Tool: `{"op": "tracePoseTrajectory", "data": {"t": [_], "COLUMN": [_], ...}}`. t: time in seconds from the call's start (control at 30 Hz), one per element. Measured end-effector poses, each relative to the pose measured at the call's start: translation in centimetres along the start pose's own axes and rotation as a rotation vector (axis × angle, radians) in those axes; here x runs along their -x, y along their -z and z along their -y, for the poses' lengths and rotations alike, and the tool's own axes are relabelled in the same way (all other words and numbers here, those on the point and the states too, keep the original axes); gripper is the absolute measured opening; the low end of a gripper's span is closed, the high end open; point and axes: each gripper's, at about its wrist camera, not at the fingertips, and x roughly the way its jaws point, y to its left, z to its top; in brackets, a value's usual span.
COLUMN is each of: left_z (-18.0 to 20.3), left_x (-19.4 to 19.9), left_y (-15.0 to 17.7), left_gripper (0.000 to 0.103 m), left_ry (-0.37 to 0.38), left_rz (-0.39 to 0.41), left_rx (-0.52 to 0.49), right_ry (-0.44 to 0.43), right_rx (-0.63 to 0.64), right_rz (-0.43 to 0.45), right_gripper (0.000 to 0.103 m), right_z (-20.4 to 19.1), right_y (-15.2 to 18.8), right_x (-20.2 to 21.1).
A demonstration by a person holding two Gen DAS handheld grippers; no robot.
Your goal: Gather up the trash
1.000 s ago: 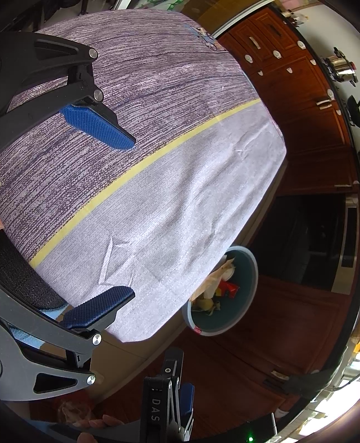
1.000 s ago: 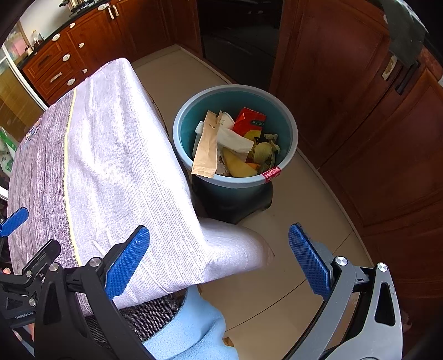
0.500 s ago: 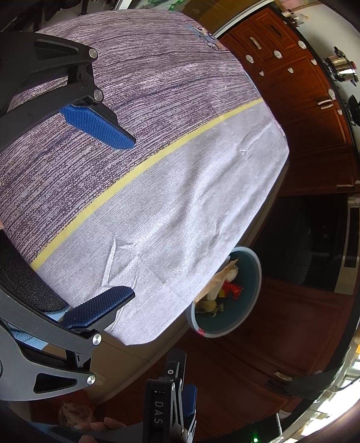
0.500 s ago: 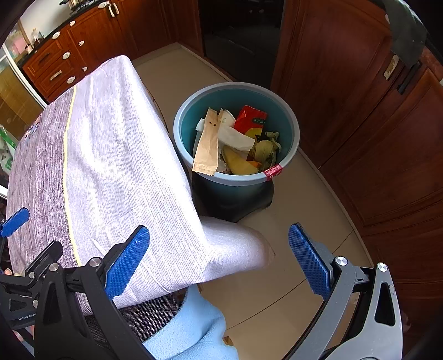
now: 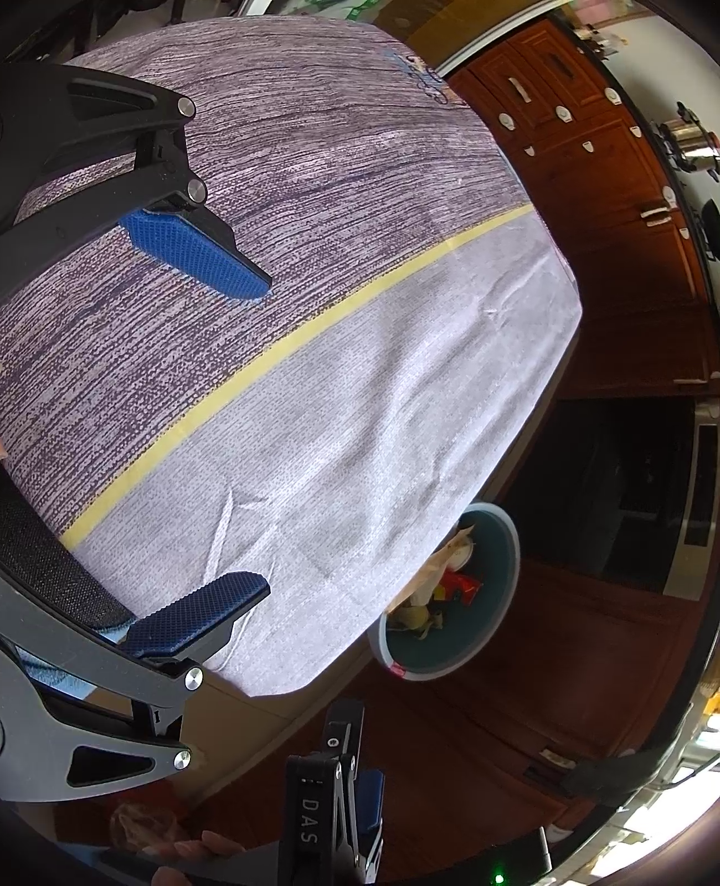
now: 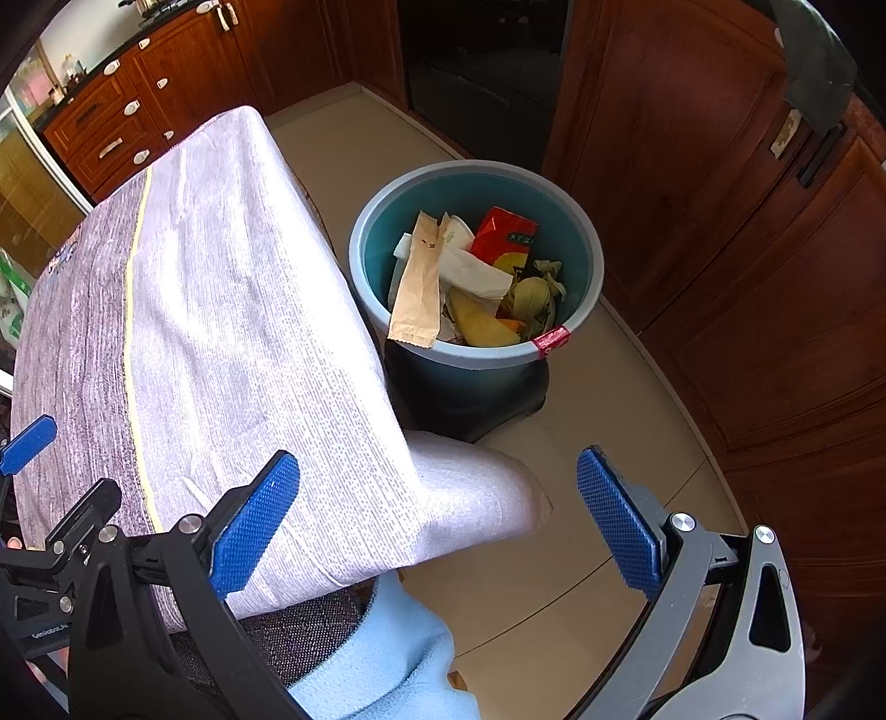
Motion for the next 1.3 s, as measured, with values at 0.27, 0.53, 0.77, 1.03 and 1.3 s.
{"op": "tracePoseTrajectory", "data": {"t": [0.27,0.53,0.77,1.03,1.3], "left_z": [-1.3,-6.7,-12.7,-20.9,-26.4], "left_x": [-0.5,0.4,0.3,-1.4,-2.8], "left_y": [0.4,0.8,1.4,3.3,5.2], "left_gripper": [0.099,0.099,0.099,0.099,0.099], "left_ry": [-0.001,-0.079,-0.140,-0.273,-0.356], "left_rz": [0.001,0.076,0.092,0.095,0.112], "left_rx": [0.030,0.158,0.283,0.428,0.551], "right_ry": [-0.008,-0.039,-0.063,-0.119,-0.133], "right_rx": [0.004,0.068,0.160,0.233,0.281], "right_rz": [0.017,0.059,0.155,0.195,0.206], "right_gripper": [0.096,0.096,0.096,0.096,0.096], "right_z": [-1.0,-5.5,-11.1,-17.0,-20.8], "right_y": [-0.3,-1.2,-2.5,-4.4,-6.0], "right_x": [-0.2,-1.8,-3.2,-6.2,-9.2]}}
